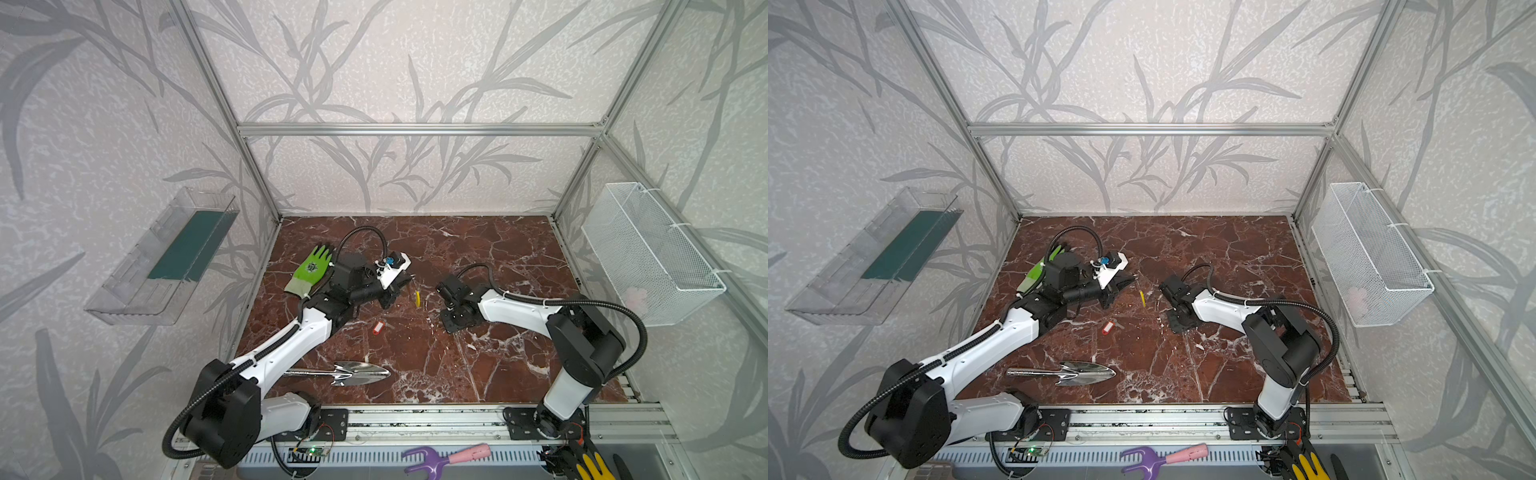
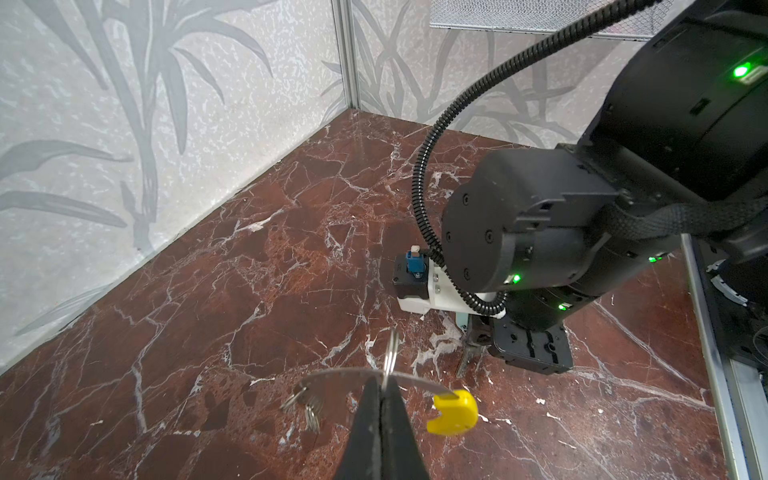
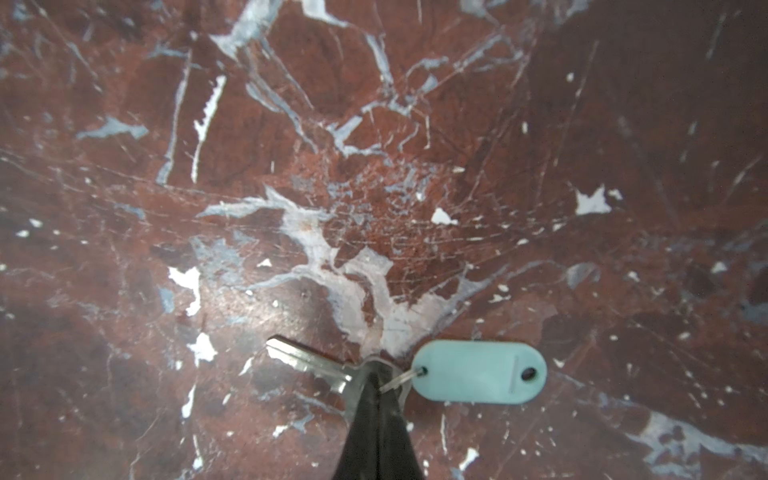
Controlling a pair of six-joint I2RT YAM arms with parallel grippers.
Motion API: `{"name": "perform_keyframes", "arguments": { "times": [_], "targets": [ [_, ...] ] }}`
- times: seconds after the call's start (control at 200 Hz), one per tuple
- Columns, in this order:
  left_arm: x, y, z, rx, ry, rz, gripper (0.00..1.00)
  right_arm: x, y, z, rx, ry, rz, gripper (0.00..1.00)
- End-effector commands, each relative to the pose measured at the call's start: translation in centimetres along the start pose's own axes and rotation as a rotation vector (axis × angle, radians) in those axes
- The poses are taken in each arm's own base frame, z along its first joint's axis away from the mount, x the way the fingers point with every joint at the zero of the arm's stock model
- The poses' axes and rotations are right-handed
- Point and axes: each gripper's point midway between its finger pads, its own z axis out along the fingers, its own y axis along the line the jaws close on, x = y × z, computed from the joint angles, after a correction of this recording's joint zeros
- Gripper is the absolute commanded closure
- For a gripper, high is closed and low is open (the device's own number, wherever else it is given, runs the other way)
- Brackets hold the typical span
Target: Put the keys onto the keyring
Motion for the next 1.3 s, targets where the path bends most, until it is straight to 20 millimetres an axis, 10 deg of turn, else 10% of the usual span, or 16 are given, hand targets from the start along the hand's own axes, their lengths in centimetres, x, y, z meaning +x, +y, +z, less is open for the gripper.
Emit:
{"name": "perform_keyframes", "arguments": {
  "times": [0.0, 0.49, 1.3],
  "targets": [
    [-0.4, -0.2, 0.1, 0.011, -0.023, 0.011, 1.00, -0.2, -0.2, -1.5, 0.005, -0.032, -0.020, 0.99],
    [-0.5, -0.5, 0.0, 0.023, -0.030, 0.011, 1.00, -0.5, 0.5, -4.0, -0.074, -0.139, -0.184, 1.00],
    [-1.0, -2.4, -0.5, 0.064, -0.049, 0.042, 1.00, -0.2, 5.1, -15.3, -0.543, -0.713, -0.665, 1.00]
  ]
}}
